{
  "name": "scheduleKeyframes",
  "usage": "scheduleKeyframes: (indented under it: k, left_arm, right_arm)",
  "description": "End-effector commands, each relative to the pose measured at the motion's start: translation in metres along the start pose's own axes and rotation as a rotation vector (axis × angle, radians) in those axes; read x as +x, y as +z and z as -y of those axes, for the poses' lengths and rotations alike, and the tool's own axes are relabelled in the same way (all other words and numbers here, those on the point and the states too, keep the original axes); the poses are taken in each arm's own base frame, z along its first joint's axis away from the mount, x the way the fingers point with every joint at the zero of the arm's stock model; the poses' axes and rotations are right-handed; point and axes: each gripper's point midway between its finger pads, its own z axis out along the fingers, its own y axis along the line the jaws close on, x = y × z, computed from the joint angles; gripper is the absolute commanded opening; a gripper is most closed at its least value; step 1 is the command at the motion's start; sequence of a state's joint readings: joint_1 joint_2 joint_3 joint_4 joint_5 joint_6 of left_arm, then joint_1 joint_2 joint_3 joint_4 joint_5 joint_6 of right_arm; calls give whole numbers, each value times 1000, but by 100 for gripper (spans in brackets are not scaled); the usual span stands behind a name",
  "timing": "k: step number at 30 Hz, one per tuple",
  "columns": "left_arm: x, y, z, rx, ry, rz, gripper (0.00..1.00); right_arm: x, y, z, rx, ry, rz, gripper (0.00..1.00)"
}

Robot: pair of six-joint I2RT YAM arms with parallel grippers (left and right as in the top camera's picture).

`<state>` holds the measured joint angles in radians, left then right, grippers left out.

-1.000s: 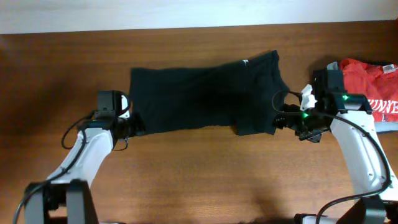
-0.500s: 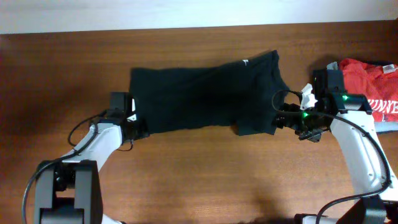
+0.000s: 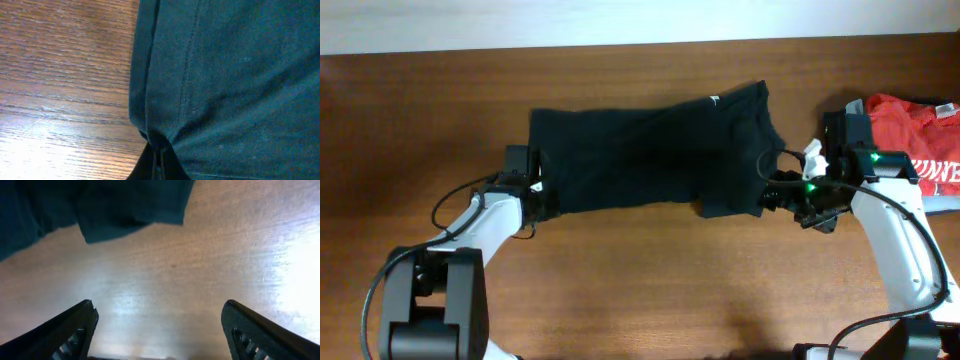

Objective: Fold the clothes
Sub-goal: 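Grasp the bottom hem corners with both grippers and lift, then fold the bottom hem up toward the top edge with both grippers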

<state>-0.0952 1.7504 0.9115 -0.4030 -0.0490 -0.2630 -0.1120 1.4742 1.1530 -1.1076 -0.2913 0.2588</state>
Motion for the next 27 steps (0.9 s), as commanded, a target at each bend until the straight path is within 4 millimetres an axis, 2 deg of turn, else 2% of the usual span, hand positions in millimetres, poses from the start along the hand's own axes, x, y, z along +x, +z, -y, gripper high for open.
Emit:
scheduleKeyframes:
  k: [1,5,8,11,13,16,18,22,27]
  left_arm:
    - [10,10,5,12,-4,-65,1]
    - [-18,-4,12,24,-6,-23,1]
    - [-46,-20,19,38,-7,28,1]
    - [-74,-36,26,54,-9,85,1]
    - [-85,-43,29,61,-10,110,1]
    - [-93,-48,31,66,-11,129,1]
    - [-93,-48,31,67,-11,130,1]
    - [-92,-48,30,64,-10,123,1]
    - [-92,-48,30,64,-10,124,1]
  right_arm:
    - [10,4,3,-6,16,-24,83]
    - [18,17,6,-13,5,-49,83]
    - [23,34,-3,-37,-55,-46,82]
    - [17,52,-17,-61,-129,12,82]
    - [12,60,-20,-57,-155,48,78]
    - [7,71,-13,-10,-131,79,68]
    - [8,79,-4,22,-125,69,66]
    - [10,92,10,86,-112,38,64]
    - [0,113,12,90,-102,38,64]
